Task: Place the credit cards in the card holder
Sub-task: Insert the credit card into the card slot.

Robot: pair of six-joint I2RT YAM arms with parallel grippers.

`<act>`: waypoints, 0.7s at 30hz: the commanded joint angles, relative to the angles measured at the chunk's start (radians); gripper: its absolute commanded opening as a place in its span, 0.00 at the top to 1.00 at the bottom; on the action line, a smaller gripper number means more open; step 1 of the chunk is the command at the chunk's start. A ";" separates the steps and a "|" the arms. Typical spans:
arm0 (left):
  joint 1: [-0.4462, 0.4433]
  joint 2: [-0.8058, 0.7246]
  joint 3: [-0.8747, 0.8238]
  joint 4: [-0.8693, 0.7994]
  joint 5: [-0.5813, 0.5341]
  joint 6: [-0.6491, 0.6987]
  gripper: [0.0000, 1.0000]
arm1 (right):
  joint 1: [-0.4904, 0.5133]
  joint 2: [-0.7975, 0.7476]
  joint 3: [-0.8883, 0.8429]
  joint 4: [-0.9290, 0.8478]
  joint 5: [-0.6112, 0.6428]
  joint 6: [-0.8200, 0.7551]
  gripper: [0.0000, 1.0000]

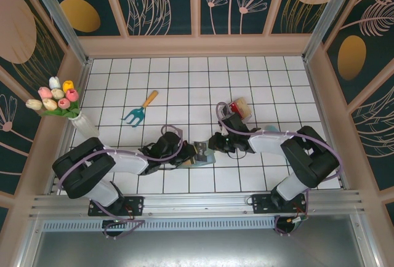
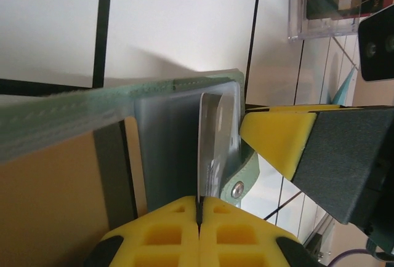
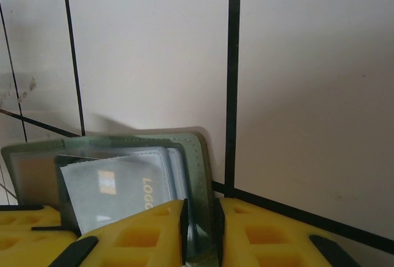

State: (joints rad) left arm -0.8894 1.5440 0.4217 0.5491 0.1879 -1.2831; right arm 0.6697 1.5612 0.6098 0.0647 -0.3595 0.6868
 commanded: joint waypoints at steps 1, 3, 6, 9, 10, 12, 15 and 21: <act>-0.019 0.030 0.037 -0.033 0.021 0.024 0.90 | 0.014 0.021 -0.019 0.002 -0.019 0.012 0.78; -0.022 0.041 0.047 -0.035 0.022 0.027 0.87 | 0.015 0.020 -0.019 0.002 -0.023 0.014 0.78; -0.032 0.057 0.067 -0.042 0.023 0.029 0.84 | 0.016 0.016 -0.019 -0.004 -0.022 0.022 0.78; -0.039 0.054 0.084 -0.096 0.008 0.043 0.80 | 0.015 0.004 -0.021 -0.017 -0.005 0.028 0.79; -0.039 0.045 0.083 -0.115 -0.005 0.046 0.79 | 0.015 0.000 -0.021 -0.023 0.004 0.031 0.79; -0.040 0.021 0.083 -0.156 -0.028 0.052 0.78 | 0.014 -0.008 -0.021 -0.035 0.019 0.032 0.79; -0.040 0.000 0.083 -0.187 -0.033 0.067 0.75 | 0.014 -0.012 -0.020 -0.042 0.024 0.033 0.79; -0.039 0.000 0.106 -0.256 -0.021 0.104 0.70 | 0.013 -0.012 -0.022 -0.047 0.020 0.034 0.79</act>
State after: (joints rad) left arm -0.9222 1.5578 0.5064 0.3820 0.1757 -1.2194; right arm 0.6708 1.5604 0.6094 0.0624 -0.3504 0.7128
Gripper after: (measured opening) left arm 0.297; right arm 0.210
